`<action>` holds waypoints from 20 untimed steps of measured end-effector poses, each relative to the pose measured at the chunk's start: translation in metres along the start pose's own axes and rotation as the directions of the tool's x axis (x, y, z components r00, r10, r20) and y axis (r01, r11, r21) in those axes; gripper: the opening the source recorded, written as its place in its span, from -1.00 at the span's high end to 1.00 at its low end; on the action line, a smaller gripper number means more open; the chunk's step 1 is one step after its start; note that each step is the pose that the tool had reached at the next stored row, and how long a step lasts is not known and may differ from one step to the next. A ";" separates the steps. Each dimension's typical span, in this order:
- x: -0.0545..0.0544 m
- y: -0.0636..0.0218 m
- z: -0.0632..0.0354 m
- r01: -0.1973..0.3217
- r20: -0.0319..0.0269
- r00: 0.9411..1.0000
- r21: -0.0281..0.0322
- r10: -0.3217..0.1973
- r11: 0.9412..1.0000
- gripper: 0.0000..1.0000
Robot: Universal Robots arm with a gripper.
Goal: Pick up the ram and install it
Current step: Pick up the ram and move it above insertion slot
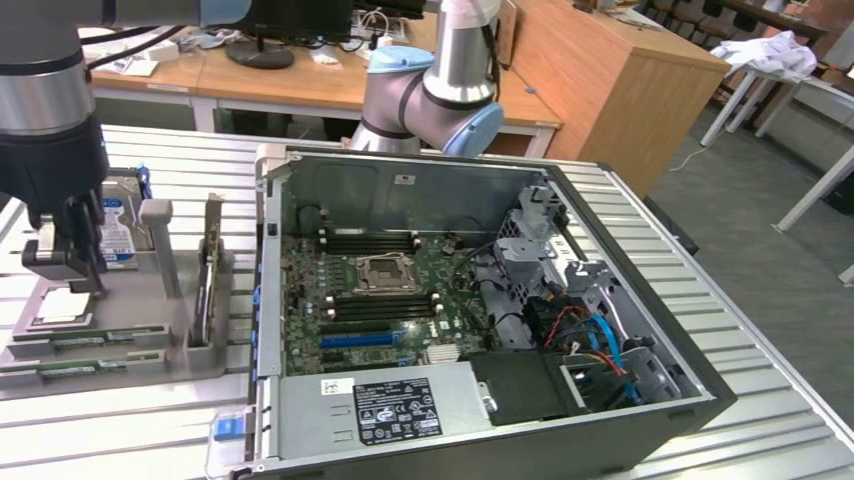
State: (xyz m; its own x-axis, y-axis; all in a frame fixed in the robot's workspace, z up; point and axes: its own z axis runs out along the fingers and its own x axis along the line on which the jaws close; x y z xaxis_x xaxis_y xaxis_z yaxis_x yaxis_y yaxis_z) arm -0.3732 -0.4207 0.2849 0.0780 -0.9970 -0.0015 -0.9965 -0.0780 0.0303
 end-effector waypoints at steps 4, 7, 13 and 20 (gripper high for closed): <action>0.000 -0.0001 0.0028 0.000 0.000 1.000 0.000 0.000 1.000 0.40; 0.000 -0.0001 0.0045 0.000 0.000 1.000 0.000 0.000 1.000 0.40; 0.000 -0.0002 0.0079 0.000 0.000 1.000 0.000 0.000 1.000 0.40; 0.000 -0.0003 0.0088 0.000 0.000 1.000 0.000 0.000 1.000 0.40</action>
State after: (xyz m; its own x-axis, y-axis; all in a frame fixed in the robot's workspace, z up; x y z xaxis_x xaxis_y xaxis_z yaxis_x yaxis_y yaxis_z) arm -0.3732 -0.4207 0.2761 0.0780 -0.9970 -0.0015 -0.9965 -0.0780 0.0303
